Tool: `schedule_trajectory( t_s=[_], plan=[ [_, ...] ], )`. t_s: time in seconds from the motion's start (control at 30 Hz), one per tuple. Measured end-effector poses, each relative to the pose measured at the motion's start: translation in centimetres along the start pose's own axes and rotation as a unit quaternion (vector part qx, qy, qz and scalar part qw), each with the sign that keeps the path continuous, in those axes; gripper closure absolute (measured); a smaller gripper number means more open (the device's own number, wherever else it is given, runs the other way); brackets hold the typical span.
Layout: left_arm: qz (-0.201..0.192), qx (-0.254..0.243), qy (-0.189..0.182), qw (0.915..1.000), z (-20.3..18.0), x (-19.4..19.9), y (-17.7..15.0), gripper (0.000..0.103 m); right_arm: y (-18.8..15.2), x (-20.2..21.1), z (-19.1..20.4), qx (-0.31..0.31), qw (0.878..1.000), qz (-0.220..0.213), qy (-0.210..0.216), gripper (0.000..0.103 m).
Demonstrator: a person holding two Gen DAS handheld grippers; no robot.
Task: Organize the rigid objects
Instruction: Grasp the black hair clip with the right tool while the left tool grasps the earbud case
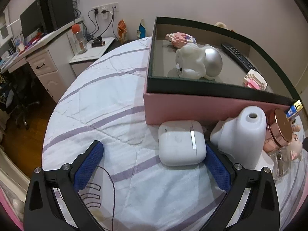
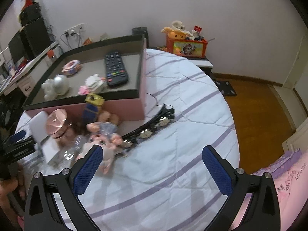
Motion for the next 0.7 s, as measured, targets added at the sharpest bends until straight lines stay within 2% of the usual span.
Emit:
schedule_trajectory(
  t_s=[0.17, 0.27, 0.43, 0.5, 0.63, 0.7],
  plan=[
    [-0.006, -0.001, -0.004, 1.0, -0.1, -0.2, 0.4, 0.012, 0.2, -1.6, -0.8, -0.021, 1.0, 0.006, 0.005, 0.0],
    [-0.014, 0.001, -0.005, 0.9999, 0.0, 0.0, 0.4, 0.023, 0.7, -2.3, -1.2, -0.036, 0.999, 0.004, 0.007, 0.0],
    [-0.02, 0.001, -0.011, 0.9997, 0.0, 0.3, 0.2, 0.037, 1.6, -3.5, -1.2, -0.047, 0.999, 0.01, 0.008, 0.01],
    [-0.021, 0.0, -0.012, 0.9997, 0.0, 0.4, 0.2, 0.039, 1.7, -4.5, -0.9, -0.042, 0.999, 0.019, 0.004, 0.022],
    [-0.022, 0.002, -0.018, 0.9996, 0.0, 0.6, 0.2, 0.05, 1.7, -5.4, -1.0, -0.032, 0.999, 0.021, -0.018, 0.032],
    [-0.023, 0.004, -0.023, 0.9995, 0.1, 0.6, 0.2, 0.053, 1.7, -5.3, -1.0, -0.024, 0.999, 0.019, -0.014, 0.044]
  ],
)
Point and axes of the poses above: each gripper's, at about its wrist camera, not at the fingertips, and x roughly against the way its jaws point, z to its left, y to its top, the point moved 5 cm from there along -x, roughly the way its jaws point, and after that the axes turned 12 degrees about x, right-handed, at the moved point
